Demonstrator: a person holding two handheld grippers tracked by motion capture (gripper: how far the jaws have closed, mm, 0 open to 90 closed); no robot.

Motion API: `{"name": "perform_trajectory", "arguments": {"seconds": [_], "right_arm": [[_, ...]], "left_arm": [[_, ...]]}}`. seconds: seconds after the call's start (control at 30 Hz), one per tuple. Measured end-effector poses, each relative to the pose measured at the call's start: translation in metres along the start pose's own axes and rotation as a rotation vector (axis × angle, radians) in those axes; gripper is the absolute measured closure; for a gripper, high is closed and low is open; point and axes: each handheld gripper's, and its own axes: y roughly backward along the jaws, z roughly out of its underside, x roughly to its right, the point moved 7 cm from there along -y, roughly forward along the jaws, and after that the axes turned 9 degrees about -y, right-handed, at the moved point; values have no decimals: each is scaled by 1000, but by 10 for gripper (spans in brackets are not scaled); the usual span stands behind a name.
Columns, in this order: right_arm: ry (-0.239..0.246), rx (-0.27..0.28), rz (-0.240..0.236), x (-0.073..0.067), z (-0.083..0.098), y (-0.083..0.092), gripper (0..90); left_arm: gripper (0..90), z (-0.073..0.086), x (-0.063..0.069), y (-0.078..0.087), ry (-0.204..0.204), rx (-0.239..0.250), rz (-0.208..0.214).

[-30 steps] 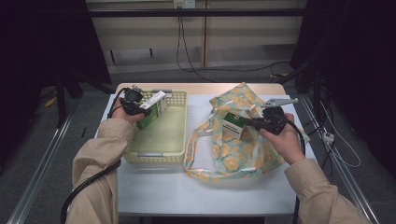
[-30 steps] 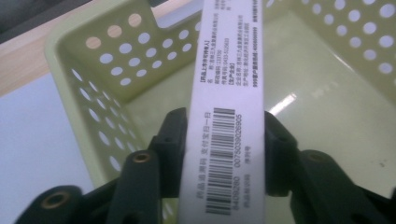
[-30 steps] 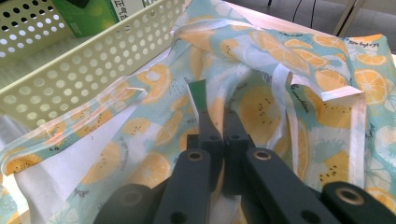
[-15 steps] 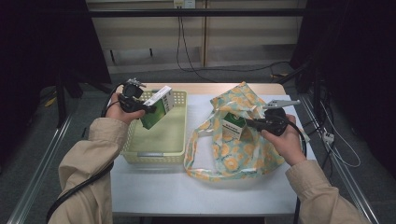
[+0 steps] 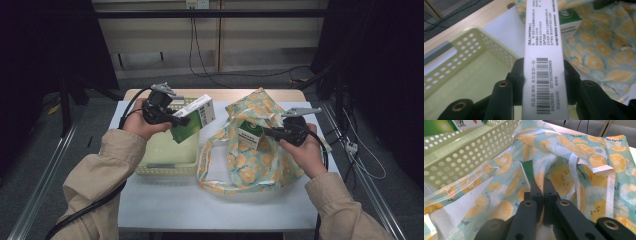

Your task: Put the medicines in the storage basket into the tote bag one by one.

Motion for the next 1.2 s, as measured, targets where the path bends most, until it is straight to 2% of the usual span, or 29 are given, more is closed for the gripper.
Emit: {"name": "perform_trajectory", "arguments": {"seconds": [0.13, 0.2, 0.4, 0.73, 0.77, 0.8, 0.93, 1.0, 1.03, 1.2], "right_arm": [[3, -1, 0, -2, -1, 0, 900], [5, -1, -3, -3, -1, 0, 900], [6, 0, 1, -3, -2, 1, 900], [12, 13, -5, -5, -6, 3, 900], [14, 13, -7, -5, -6, 3, 900], [14, 13, -9, -5, -6, 4, 900], [15, 15, -7, -5, -7, 4, 900], [13, 16, -9, -5, -9, 5, 900], [16, 19, -8, -4, -9, 5, 900], [18, 23, -4, -3, -12, 8, 900]], "left_arm": [[627, -8, 17, -9, -26, 11, 39], [627, -10, 25, -13, -59, -3, 54], [627, -18, 51, -29, -100, -13, 99], [627, -22, 76, -60, -127, -54, 159], [627, -22, 77, -62, -137, -72, 144], [627, -23, 81, -66, -137, -62, 174], [627, -25, 92, -79, -144, -68, 192], [627, -25, 95, -86, -150, -88, 180], [626, -26, 98, -90, -149, -77, 203], [626, -27, 107, -106, -157, -77, 215]]}}
